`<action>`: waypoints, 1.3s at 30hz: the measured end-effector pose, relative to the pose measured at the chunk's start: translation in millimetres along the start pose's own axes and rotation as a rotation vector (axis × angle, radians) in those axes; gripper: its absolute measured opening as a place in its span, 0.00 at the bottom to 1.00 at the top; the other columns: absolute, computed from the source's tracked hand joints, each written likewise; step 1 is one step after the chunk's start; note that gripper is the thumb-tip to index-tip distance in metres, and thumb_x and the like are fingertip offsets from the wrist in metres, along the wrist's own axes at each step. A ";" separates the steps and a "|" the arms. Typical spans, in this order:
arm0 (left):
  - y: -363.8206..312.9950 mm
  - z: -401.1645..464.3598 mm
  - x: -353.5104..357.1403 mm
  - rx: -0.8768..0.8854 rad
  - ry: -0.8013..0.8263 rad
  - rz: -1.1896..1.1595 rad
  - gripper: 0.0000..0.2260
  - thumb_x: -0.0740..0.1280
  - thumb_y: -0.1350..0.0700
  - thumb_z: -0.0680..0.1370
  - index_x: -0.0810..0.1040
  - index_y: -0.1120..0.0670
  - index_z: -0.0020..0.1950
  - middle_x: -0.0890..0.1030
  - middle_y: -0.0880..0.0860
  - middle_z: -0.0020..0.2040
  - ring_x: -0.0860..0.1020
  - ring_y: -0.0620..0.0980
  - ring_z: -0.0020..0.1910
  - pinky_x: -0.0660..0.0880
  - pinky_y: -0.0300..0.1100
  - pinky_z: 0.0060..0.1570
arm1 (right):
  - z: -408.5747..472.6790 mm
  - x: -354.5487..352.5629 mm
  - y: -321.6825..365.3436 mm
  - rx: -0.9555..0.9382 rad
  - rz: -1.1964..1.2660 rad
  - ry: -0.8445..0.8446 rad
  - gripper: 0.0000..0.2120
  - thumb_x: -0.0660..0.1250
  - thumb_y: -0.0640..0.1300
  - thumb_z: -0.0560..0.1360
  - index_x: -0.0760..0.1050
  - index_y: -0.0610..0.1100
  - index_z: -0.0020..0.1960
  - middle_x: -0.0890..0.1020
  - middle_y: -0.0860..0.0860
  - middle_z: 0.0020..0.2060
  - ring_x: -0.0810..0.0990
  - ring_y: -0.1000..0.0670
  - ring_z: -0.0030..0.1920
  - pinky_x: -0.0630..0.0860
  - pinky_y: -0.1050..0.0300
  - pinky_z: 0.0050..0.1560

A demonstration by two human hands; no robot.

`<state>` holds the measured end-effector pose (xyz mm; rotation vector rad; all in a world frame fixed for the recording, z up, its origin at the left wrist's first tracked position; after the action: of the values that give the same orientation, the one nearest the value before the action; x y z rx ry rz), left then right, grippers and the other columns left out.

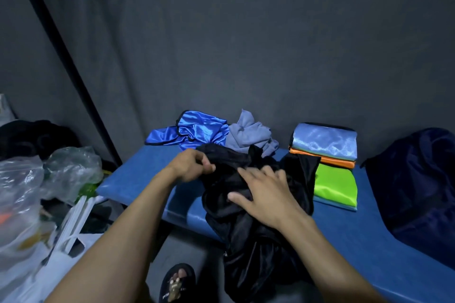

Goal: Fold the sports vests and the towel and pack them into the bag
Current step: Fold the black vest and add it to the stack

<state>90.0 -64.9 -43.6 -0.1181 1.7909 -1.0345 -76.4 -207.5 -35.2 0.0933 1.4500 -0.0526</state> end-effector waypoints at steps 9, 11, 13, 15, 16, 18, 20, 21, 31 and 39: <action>6.4 3.8 -13.5 -0.053 -0.186 0.304 0.23 0.78 0.48 0.71 0.73 0.48 0.62 0.75 0.52 0.57 0.76 0.56 0.56 0.76 0.55 0.59 | -2.4 5.2 -1.3 0.035 0.035 0.140 0.32 0.71 0.54 0.75 0.65 0.54 0.77 0.67 0.49 0.65 0.62 0.43 0.65 0.61 0.48 0.65; 10.3 6.3 0.9 -0.032 -0.080 0.423 0.28 0.76 0.49 0.74 0.70 0.44 0.71 0.69 0.53 0.65 0.69 0.59 0.65 0.72 0.57 0.65 | -3.3 9.5 1.0 0.008 0.019 0.160 0.38 0.72 0.47 0.73 0.60 0.54 0.78 0.58 0.48 0.74 0.56 0.41 0.72 0.57 0.45 0.70; 15.5 9.5 7.2 -0.029 -0.084 0.477 0.20 0.72 0.48 0.77 0.74 0.44 0.69 0.70 0.53 0.64 0.69 0.59 0.65 0.72 0.55 0.65 | -3.6 13.7 5.2 -0.037 0.032 0.190 0.43 0.71 0.42 0.71 0.54 0.54 0.81 0.53 0.49 0.79 0.48 0.40 0.77 0.51 0.41 0.74; 20.5 12.3 5.7 -0.063 -0.132 0.437 0.15 0.69 0.47 0.79 0.76 0.47 0.65 0.73 0.54 0.63 0.71 0.60 0.65 0.72 0.55 0.64 | -2.8 16.6 7.3 -0.064 0.072 0.209 0.42 0.69 0.42 0.71 0.55 0.53 0.81 0.63 0.50 0.74 0.51 0.42 0.77 0.52 0.42 0.73; 22.7 13.8 5.7 -0.090 -0.139 0.428 0.16 0.68 0.46 0.80 0.75 0.48 0.66 0.73 0.55 0.65 0.71 0.60 0.65 0.72 0.55 0.64 | -2.3 16.3 7.0 -0.068 0.099 0.203 0.40 0.68 0.43 0.72 0.57 0.53 0.80 0.68 0.51 0.70 0.54 0.43 0.75 0.53 0.44 0.71; 24.9 14.5 7.3 -0.147 -0.123 0.440 0.22 0.64 0.42 0.82 0.69 0.51 0.72 0.70 0.56 0.69 0.69 0.61 0.68 0.69 0.57 0.66 | -0.8 13.2 4.7 -0.047 0.194 0.181 0.34 0.66 0.47 0.74 0.62 0.54 0.78 0.71 0.53 0.65 0.58 0.46 0.70 0.54 0.47 0.69; 29.9 15.8 8.3 -0.182 -0.142 0.431 0.23 0.58 0.39 0.83 0.68 0.53 0.72 0.69 0.58 0.70 0.68 0.62 0.69 0.68 0.57 0.66 | 0.4 8.5 2.4 0.004 0.371 0.187 0.27 0.62 0.51 0.78 0.66 0.56 0.76 0.71 0.55 0.62 0.59 0.49 0.68 0.54 0.50 0.69; 32.7 16.1 8.2 -0.191 -0.156 0.410 0.23 0.56 0.39 0.84 0.69 0.53 0.71 0.69 0.58 0.69 0.69 0.62 0.68 0.68 0.57 0.66 | 1.1 6.5 1.0 0.037 0.456 0.186 0.23 0.60 0.53 0.80 0.69 0.57 0.75 0.72 0.57 0.60 0.59 0.51 0.67 0.54 0.51 0.68; 29.1 15.7 0.2 -0.143 -0.144 0.061 0.08 0.71 0.56 0.78 0.79 0.53 0.38 0.82 0.49 0.39 0.80 0.49 0.42 0.76 0.42 0.48 | -8.2 -24.6 -15.9 -0.079 0.473 -0.092 0.06 0.71 0.52 0.76 0.74 0.54 0.48 0.77 0.58 0.46 0.68 0.54 0.58 0.61 0.51 0.61; -45.9 -40.9 -42.9 0.045 -0.083 -1.046 0.07 0.73 0.61 0.74 0.82 0.53 0.50 0.81 0.52 0.42 0.77 0.47 0.38 0.75 0.42 0.40 | -42.5 -85.2 -18.7 -0.121 1.003 -0.300 0.12 0.74 0.39 0.75 0.71 0.43 0.40 0.76 0.54 0.33 0.74 0.56 0.35 0.70 0.57 0.38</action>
<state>60.9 -47.7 23.3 -1.1383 1.5999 -1.7367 -130.4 -223.9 43.8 0.6704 0.9753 0.8052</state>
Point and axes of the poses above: each hand's wrist, its own z-axis towards the middle knuckle, its own x-axis out of the palm, y = z × x, the point moved 5 cm from there along z, towards the middle knuckle
